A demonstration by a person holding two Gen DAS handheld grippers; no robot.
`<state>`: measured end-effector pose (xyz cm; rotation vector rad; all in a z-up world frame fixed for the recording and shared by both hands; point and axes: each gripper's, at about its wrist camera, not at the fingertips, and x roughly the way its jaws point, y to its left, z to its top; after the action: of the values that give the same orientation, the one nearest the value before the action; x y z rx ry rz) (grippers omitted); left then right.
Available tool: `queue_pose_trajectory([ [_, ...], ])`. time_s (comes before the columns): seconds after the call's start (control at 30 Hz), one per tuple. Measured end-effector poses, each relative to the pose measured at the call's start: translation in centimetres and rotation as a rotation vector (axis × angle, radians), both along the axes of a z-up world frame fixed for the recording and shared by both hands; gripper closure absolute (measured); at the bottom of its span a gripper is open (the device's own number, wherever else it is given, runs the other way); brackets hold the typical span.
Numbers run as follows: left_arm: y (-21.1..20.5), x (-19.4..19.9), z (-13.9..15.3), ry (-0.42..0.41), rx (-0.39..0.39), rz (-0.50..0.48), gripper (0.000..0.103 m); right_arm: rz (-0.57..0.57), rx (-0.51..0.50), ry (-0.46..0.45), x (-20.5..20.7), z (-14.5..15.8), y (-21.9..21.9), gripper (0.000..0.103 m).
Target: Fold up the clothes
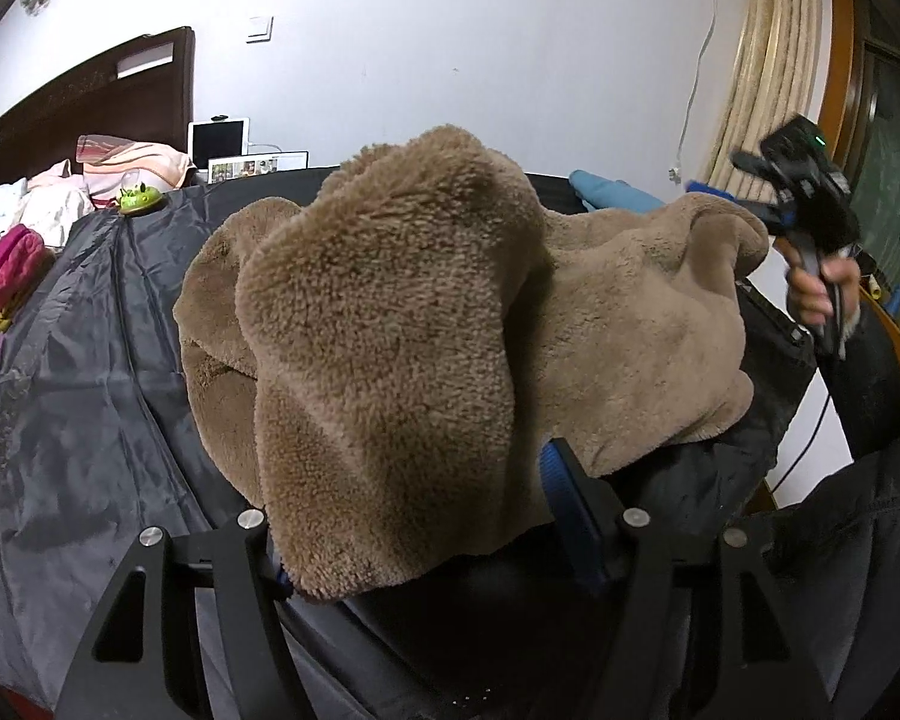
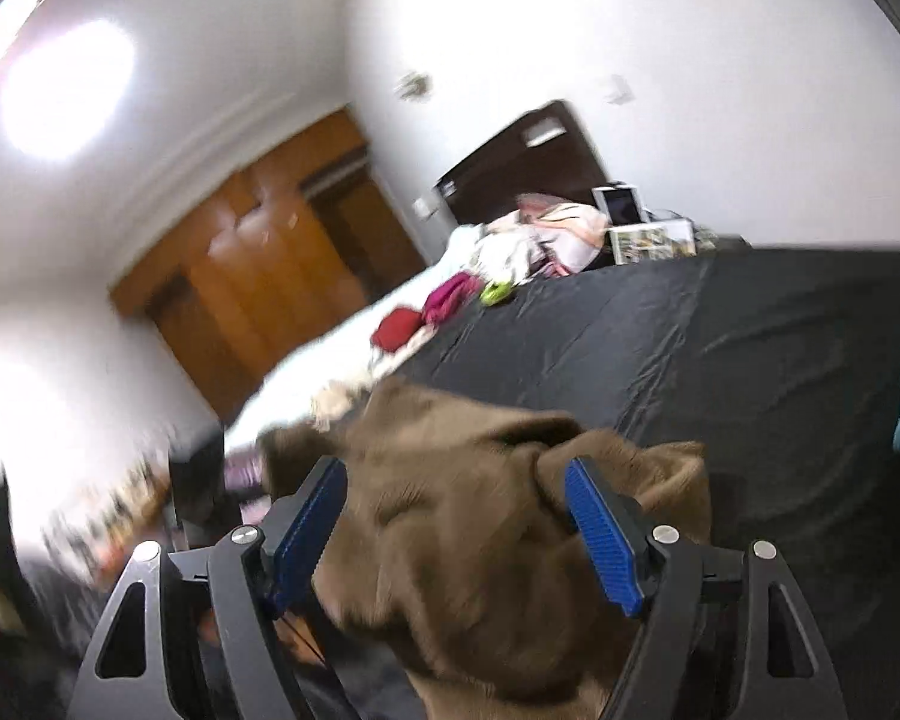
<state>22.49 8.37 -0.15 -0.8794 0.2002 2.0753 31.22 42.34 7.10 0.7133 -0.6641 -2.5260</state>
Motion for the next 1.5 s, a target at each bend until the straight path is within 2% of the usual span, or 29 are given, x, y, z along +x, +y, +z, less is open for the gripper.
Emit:
queue_pose_trajectory([
  [0.07,0.0,0.0,-0.1,-0.002,0.005,-0.003,0.031,-0.048,-0.009,-0.051,-1.5,0.4,0.7,0.026],
  [0.17,-0.2,0.1,-0.3,0.000,0.013,-0.009,0.031,-0.054,0.015,-0.158,-4.4,0.3,0.3,0.026],
  [0.33,-0.6,0.1,-0.6,-0.004,0.025,-0.010,0.030,0.001,0.137,-0.364,-8.1,-1.7,-3.3,0.026],
  [0.4,-0.9,0.1,-0.6,-0.006,0.030,-0.008,0.029,0.046,0.183,-0.426,-8.4,-2.9,-5.0,0.026],
  [0.43,-1.0,0.0,-0.6,-0.007,0.031,-0.007,0.029,0.074,0.210,-0.426,-8.1,-3.0,-5.9,0.026],
  [0.5,-1.3,-0.2,-0.5,-0.007,0.032,0.002,0.028,0.133,0.266,-0.418,-7.3,-3.1,-7.7,0.026],
  [0.63,-2.3,-0.9,0.2,0.004,0.041,0.040,0.025,0.232,0.373,-0.335,-4.4,-2.2,-10.6,0.028],
  [0.7,-2.8,-1.3,0.7,0.013,0.056,0.063,0.024,0.247,0.417,-0.305,-3.1,-2.3,-11.2,0.043],
  [0.73,-3.1,-1.5,1.1,0.018,0.067,0.074,0.024,0.254,0.439,-0.291,-2.4,-2.4,-11.5,0.056],
  [0.77,-3.4,-1.8,1.6,0.026,0.078,0.084,0.024,0.271,0.419,-0.271,-1.9,-2.3,-11.4,0.059],
  [0.97,-3.9,-3.3,5.0,0.085,0.137,0.083,0.023,0.387,0.257,-0.138,1.2,-0.9,-10.0,0.059],
  [1.03,-3.1,-3.9,5.1,0.073,0.132,0.053,0.023,0.389,0.278,-0.100,2.0,-0.5,-10.4,0.060],
  [1.07,-2.7,-4.3,5.2,0.066,0.128,0.038,0.023,0.384,0.306,-0.095,2.2,-0.6,-10.8,0.065],
  [1.2,-0.1,-4.6,3.8,0.021,0.062,-0.043,0.023,0.372,0.434,-0.077,3.4,-1.0,-12.5,0.070],
  [1.33,2.4,-4.0,2.6,-0.010,0.004,-0.131,0.023,0.303,0.605,-0.034,5.3,-1.0,-13.4,0.076],
  [1.37,3.1,-3.2,2.4,-0.006,-0.012,-0.163,0.023,0.257,0.661,-0.023,5.7,-0.9,-13.6,0.079],
  [1.5,5.1,0.0,2.5,0.053,-0.062,-0.276,0.023,-0.039,0.895,0.003,6.1,-0.1,-13.1,0.083],
])
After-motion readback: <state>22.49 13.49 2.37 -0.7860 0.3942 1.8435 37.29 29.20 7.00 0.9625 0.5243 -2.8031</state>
